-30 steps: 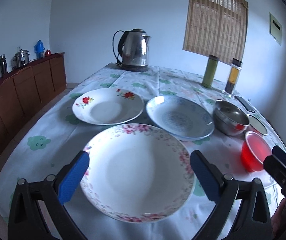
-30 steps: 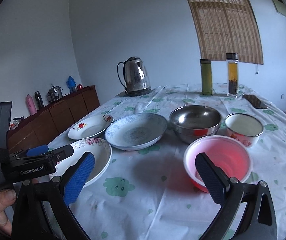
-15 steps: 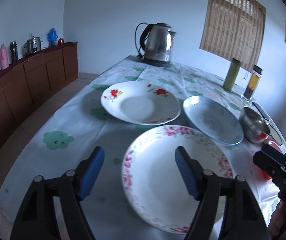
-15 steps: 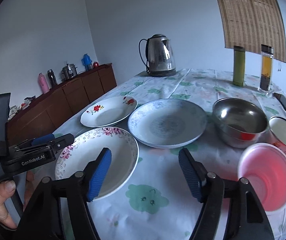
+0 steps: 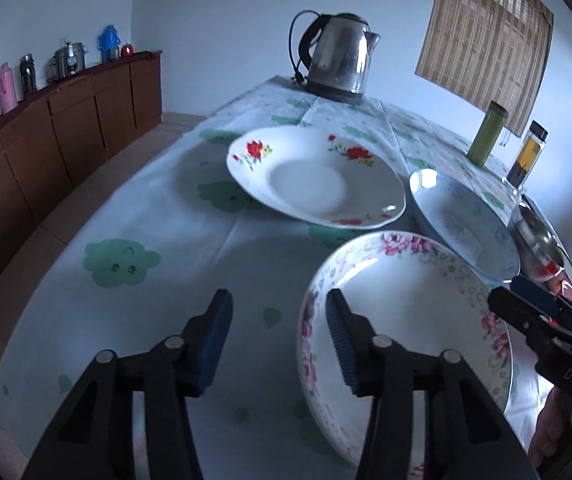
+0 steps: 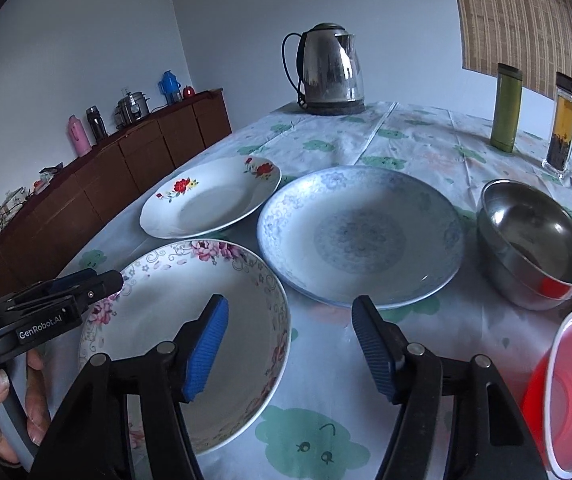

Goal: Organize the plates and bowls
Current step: 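Move both tools to the pink-floral deep plate rim and close on it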

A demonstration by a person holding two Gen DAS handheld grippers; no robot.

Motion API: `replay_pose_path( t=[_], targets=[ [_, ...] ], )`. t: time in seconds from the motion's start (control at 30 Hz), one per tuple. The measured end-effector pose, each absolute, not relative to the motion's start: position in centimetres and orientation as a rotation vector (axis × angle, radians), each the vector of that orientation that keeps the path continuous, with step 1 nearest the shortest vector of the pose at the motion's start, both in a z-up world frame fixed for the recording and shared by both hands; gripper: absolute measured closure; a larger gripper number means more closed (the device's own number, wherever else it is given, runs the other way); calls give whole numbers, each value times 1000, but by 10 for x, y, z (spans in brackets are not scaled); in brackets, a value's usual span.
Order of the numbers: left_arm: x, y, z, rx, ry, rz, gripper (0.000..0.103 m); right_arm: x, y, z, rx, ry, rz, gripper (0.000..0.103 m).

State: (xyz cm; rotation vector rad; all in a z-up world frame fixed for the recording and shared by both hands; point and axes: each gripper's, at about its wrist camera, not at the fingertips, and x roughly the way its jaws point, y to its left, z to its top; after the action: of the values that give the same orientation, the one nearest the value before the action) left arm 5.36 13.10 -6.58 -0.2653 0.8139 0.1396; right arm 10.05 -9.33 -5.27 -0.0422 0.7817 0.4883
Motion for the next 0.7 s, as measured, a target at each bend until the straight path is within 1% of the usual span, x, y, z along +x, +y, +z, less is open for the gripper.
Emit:
replay_pose_path(
  t=[0.07,0.13,0.2,0.27,0.37,0.4,0.43,0.53,0.63,0.7],
  targets=[
    [56,131,-69,-277,834,119,69,101,-91,-56,-44,794,493,39],
    [57,128,-72,-271,843,106,75,101,-90,-58,-44,800,498,43],
    [58,126,-73,-265,848,93,76,100,-87,-59,-56,799,508,44],
    [58,123,-75,-260,854,80,77,102,-85,-63,-63,817,519,54],
    [59,120,-75,-252,854,70,78,103,-86,-71,-52,839,522,56],
    [60,119,-75,-251,854,69,79,103,-86,-71,-47,844,529,59],
    [60,119,-75,-249,853,66,80,104,-87,-71,-46,843,533,64],
    [60,118,-74,-247,851,73,80,103,-85,-71,-51,844,548,69],
    [60,118,-74,-242,845,83,80,103,-84,-71,-52,846,546,70],
    [60,119,-74,-240,846,82,80,103,-83,-72,-54,850,553,80]
  ],
)
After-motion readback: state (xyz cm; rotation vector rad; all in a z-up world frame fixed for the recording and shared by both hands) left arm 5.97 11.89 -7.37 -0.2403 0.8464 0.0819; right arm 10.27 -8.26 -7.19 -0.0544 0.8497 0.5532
